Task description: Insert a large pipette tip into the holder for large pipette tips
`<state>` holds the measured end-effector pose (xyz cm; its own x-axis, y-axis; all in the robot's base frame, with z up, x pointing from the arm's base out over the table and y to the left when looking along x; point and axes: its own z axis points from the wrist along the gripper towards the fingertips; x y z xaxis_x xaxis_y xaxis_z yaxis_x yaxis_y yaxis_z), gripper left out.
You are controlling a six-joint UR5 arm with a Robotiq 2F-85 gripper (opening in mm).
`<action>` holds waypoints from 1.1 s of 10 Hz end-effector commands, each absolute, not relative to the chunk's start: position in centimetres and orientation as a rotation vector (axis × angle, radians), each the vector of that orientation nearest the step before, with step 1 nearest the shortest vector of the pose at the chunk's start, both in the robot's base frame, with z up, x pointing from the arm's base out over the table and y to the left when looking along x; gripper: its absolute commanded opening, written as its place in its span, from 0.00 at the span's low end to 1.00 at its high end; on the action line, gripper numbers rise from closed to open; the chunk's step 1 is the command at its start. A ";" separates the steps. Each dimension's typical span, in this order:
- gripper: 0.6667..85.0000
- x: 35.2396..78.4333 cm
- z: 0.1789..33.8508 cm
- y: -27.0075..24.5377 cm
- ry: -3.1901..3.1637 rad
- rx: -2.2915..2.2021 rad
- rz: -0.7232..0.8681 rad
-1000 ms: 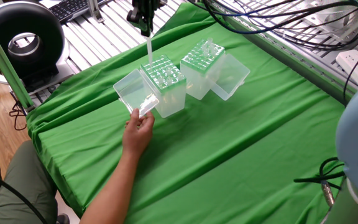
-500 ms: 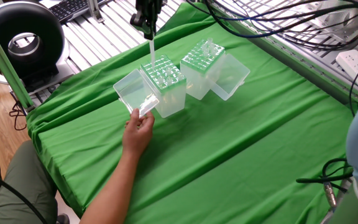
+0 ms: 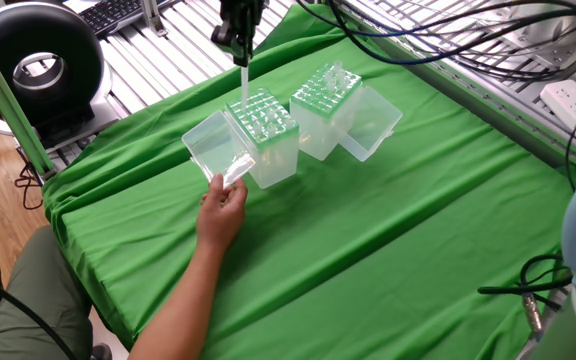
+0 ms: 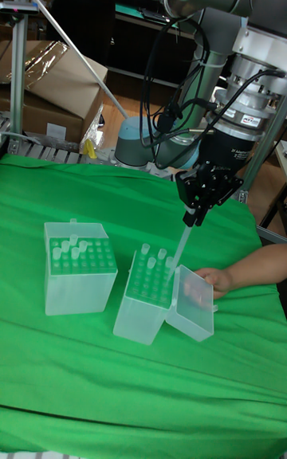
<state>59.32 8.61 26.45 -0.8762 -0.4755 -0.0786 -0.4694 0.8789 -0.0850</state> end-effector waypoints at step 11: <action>0.40 58.8 23.9 7.4 2.945 -0.908 -0.037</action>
